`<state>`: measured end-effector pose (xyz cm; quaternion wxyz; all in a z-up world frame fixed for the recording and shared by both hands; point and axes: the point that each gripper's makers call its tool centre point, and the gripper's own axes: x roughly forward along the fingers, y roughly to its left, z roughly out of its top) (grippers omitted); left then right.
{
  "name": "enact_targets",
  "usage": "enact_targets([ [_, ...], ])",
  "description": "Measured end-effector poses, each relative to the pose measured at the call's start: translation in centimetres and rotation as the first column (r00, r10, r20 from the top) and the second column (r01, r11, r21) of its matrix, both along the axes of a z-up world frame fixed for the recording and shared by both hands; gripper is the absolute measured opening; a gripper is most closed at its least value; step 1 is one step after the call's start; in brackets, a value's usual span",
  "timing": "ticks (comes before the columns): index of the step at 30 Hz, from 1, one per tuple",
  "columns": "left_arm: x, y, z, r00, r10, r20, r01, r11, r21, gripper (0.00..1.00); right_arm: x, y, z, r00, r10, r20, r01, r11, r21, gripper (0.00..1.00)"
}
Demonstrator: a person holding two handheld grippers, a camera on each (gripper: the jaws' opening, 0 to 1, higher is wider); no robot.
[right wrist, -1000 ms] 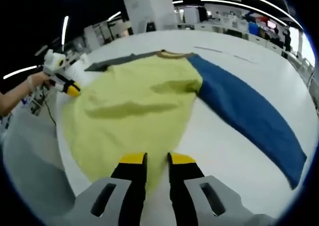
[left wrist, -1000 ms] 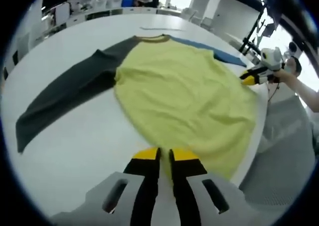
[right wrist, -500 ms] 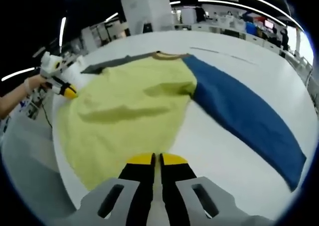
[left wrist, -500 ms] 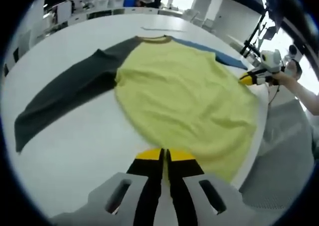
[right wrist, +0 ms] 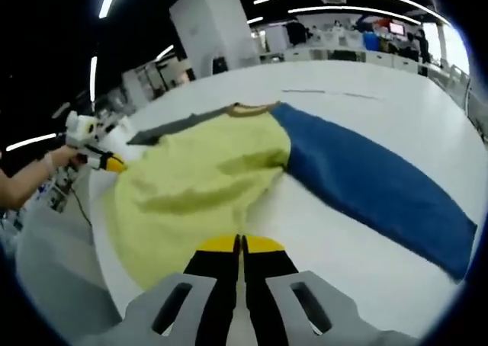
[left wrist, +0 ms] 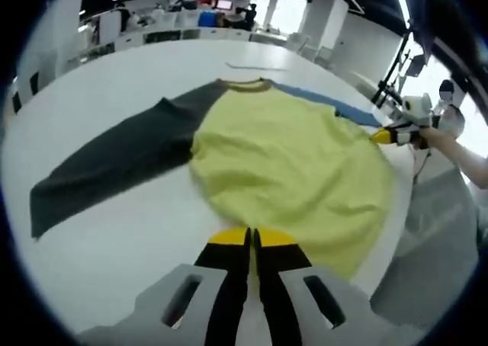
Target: Fold the garment on the visible template until the final outline fits inside the template.
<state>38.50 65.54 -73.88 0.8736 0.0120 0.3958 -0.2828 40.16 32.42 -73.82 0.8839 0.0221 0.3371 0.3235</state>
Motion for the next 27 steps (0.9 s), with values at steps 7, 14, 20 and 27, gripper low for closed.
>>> enact_targets([
  [7,2.2,0.9,1.2,0.996,0.053,0.076,-0.054,0.999,0.006,0.00,1.2,0.4,0.7,1.000,0.001,0.032,0.000,1.000,-0.026,0.02],
  [14,4.7,1.6,2.4,0.984,0.111,0.142,-0.111,0.994,-0.013,0.00,3.5,0.9,2.0,0.997,-0.006,0.083,0.009,0.999,-0.036,0.02],
  [20,6.2,1.8,2.4,0.976,0.134,0.171,-0.135,0.991,-0.008,0.00,5.4,1.1,2.8,0.993,-0.005,0.114,0.011,0.999,-0.050,0.02],
  [27,7.9,2.4,2.4,0.963,0.188,0.193,-0.186,0.982,-0.030,0.00,7.7,1.3,3.0,0.989,0.015,0.147,0.001,0.994,-0.107,0.02],
])
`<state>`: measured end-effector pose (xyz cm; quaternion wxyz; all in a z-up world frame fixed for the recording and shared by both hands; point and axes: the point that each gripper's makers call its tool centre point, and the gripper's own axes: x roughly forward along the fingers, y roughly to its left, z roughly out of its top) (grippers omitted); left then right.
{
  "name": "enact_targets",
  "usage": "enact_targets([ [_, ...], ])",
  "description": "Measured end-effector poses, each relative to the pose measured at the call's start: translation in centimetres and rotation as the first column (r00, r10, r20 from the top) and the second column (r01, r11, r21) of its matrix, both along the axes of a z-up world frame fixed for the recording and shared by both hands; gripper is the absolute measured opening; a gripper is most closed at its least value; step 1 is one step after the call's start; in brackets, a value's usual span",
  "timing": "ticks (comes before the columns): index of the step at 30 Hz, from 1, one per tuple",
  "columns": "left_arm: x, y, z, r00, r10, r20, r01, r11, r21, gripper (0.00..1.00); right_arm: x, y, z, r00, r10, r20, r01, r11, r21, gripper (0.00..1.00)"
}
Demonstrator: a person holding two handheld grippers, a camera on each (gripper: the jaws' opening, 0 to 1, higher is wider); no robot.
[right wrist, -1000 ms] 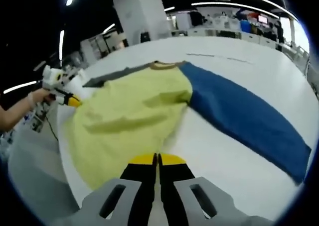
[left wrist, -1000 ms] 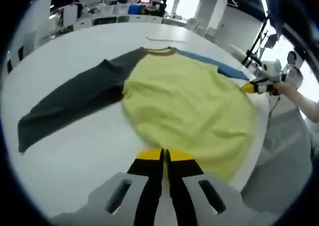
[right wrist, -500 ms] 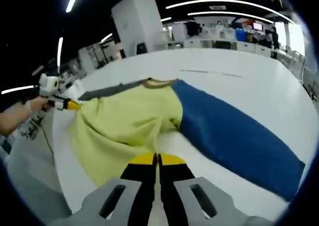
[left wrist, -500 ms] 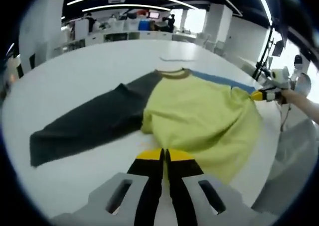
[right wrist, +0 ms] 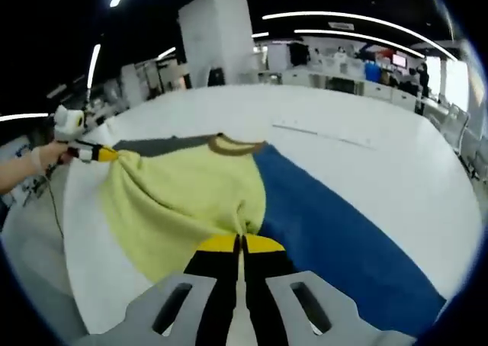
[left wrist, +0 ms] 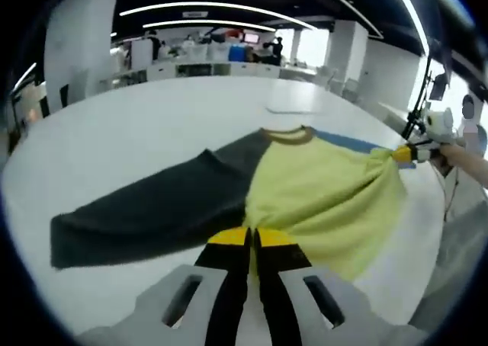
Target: Fold the garment on the visible template until the final outline fits inside the template.
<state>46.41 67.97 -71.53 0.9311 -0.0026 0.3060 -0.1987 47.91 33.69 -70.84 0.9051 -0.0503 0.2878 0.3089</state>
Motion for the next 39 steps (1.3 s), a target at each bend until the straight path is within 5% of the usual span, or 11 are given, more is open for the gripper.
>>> enact_targets([
  [14,2.5,0.7,-0.5,0.999,0.037,0.031,-0.038,0.998,0.050,0.00,3.3,0.4,-0.9,0.999,-0.011,0.037,0.014,0.997,-0.074,0.02],
  [39,4.0,0.8,-3.1,0.999,0.043,-0.002,-0.042,0.994,0.101,0.00,4.3,-0.3,-3.9,1.000,-0.017,-0.005,0.016,0.990,-0.139,0.02],
])
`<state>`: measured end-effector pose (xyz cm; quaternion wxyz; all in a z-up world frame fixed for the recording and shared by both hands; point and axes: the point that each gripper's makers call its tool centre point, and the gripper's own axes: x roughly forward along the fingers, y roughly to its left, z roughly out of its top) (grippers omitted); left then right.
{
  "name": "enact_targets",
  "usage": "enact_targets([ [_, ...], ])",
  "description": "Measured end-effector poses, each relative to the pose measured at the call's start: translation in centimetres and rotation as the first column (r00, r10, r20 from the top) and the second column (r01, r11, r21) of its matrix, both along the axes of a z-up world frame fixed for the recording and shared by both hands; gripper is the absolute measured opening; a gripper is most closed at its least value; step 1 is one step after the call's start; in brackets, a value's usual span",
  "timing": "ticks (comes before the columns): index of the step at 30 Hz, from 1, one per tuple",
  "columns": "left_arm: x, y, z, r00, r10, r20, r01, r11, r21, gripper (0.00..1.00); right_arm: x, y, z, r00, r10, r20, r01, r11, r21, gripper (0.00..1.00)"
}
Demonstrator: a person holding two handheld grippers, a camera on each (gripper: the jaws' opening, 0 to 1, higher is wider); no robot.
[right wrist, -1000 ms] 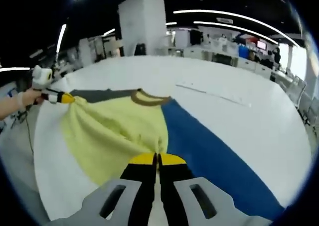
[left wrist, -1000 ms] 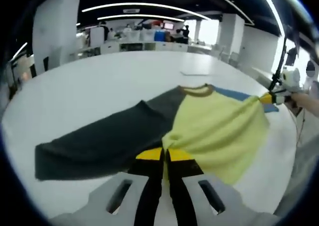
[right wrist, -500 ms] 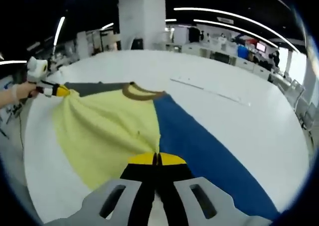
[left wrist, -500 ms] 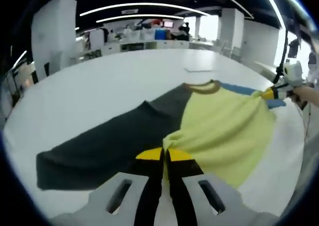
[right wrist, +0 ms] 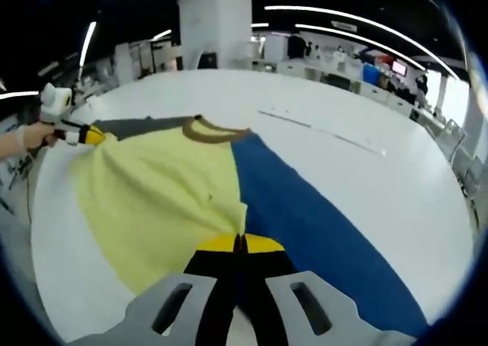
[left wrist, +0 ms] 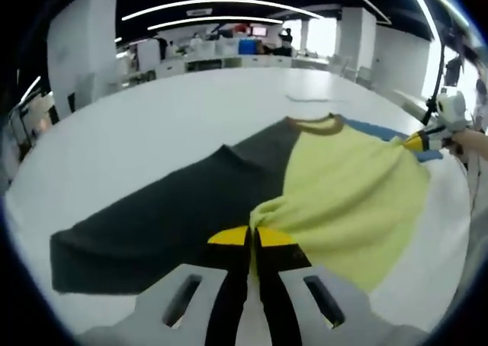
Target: Fold the garment on the visible template until the final outline fits inside the template.
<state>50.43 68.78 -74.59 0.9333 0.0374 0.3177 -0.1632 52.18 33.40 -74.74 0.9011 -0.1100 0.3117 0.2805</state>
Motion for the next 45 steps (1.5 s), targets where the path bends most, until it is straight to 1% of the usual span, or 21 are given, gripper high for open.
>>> enact_targets([
  [9,-0.4,-0.2,-0.6,1.000,-0.011,-0.006,0.011,1.000,0.008,0.00,-0.4,0.0,-1.0,1.000,0.007,-0.021,-0.008,1.000,-0.019,0.02],
  [14,-0.4,-0.2,-0.6,1.000,-0.007,-0.003,0.007,1.000,0.009,0.00,-0.3,-0.1,-1.0,1.000,0.000,-0.019,0.000,1.000,-0.013,0.02],
  [20,-0.4,-0.4,-0.4,1.000,-0.022,-0.011,0.023,0.999,0.035,0.03,-0.2,-0.1,-0.7,1.000,-0.011,-0.014,0.011,1.000,-0.018,0.05],
  [27,-0.5,-0.5,0.7,0.999,-0.034,0.000,0.034,0.999,0.027,0.10,-0.2,-0.6,0.1,1.000,-0.020,0.001,0.020,1.000,-0.006,0.12],
  [29,-0.4,-0.6,1.0,0.999,-0.034,0.007,0.034,0.999,0.029,0.12,-0.4,-0.5,0.2,1.000,-0.016,-0.010,0.016,1.000,0.005,0.16],
  [32,-0.3,-0.8,1.4,0.999,-0.038,0.019,0.038,0.999,0.022,0.14,-0.5,-0.6,0.4,1.000,-0.010,-0.003,0.010,1.000,-0.004,0.18],
  [34,-0.3,-1.1,1.6,0.999,-0.049,0.024,0.049,0.999,0.017,0.17,-0.6,-0.5,0.7,1.000,-0.010,0.003,0.010,1.000,0.001,0.21],
  [37,-0.3,-1.2,2.1,0.997,-0.062,0.038,0.061,0.998,0.027,0.18,-0.8,-0.4,1.3,1.000,-0.006,0.017,0.005,1.000,0.012,0.28],
  [40,-0.5,-1.3,2.5,0.996,-0.073,0.045,0.072,0.997,0.030,0.19,-0.9,-0.3,1.7,1.000,-0.002,0.030,0.002,1.000,0.007,0.34],
  [43,-0.8,-1.5,2.9,0.994,-0.096,0.048,0.094,0.995,0.039,0.31,-1.1,-0.3,2.2,0.999,0.009,0.052,-0.009,1.000,-0.011,0.40],
  [44,-0.9,-1.5,2.9,0.994,-0.100,0.046,0.098,0.994,0.045,0.34,-1.2,-0.2,2.4,0.998,0.013,0.054,-0.013,1.000,-0.009,0.42],
  [45,-1.0,-1.6,3.0,0.993,-0.109,0.043,0.107,0.993,0.050,0.34,-1.3,-0.2,2.5,0.998,0.015,0.055,-0.015,1.000,-0.009,0.44],
])
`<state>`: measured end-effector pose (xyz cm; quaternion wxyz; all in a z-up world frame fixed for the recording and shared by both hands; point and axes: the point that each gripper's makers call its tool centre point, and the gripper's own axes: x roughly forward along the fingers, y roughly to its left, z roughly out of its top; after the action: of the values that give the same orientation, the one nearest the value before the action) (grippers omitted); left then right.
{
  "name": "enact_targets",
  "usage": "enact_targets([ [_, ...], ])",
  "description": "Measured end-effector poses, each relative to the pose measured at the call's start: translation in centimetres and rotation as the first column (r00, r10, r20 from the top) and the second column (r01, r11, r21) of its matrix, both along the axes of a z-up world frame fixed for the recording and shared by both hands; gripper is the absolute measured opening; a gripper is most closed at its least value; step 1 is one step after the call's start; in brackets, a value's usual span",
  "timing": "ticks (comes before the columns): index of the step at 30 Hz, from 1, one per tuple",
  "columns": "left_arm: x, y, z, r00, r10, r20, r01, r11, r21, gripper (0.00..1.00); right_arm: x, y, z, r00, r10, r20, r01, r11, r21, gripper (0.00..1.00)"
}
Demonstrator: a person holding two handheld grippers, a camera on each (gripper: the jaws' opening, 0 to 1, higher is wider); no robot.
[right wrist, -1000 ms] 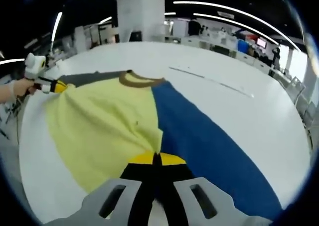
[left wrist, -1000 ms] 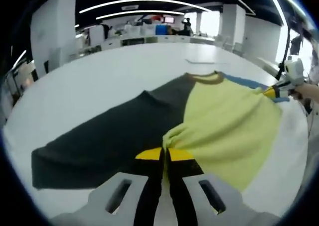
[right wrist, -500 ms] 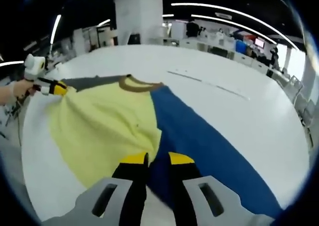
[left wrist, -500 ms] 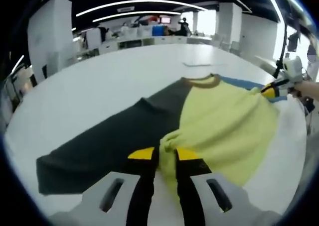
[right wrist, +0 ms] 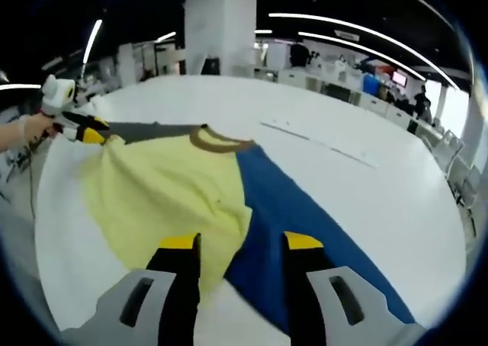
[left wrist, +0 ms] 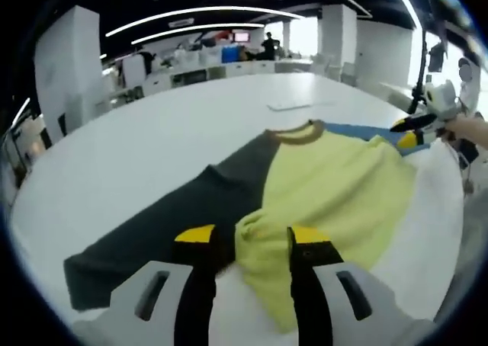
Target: Fold the garment on the visible template until the final outline fits inside the template.
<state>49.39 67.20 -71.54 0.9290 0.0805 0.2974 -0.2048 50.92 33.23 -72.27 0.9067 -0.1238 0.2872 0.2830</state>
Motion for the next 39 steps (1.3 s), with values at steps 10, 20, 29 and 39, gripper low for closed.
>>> enact_targets([
  [10,-0.7,0.1,1.6,1.000,-0.018,0.023,0.016,0.998,0.058,0.53,-0.6,0.7,0.5,0.999,0.051,0.014,-0.050,0.998,-0.040,0.68],
  [20,-1.6,-0.2,3.1,0.998,-0.058,0.040,0.055,0.996,0.073,0.66,-0.9,0.8,1.5,0.997,0.067,0.039,-0.066,0.997,-0.039,0.78],
  [29,-2.3,-0.7,4.1,0.993,-0.107,0.050,0.102,0.991,0.088,0.77,-1.6,0.6,2.1,0.997,0.071,0.042,-0.069,0.996,-0.053,0.83],
  [39,-3.2,-1.2,4.5,0.989,-0.137,0.049,0.132,0.987,0.094,0.91,-2.9,1.2,2.9,0.994,0.105,0.027,-0.103,0.993,-0.053,0.95],
])
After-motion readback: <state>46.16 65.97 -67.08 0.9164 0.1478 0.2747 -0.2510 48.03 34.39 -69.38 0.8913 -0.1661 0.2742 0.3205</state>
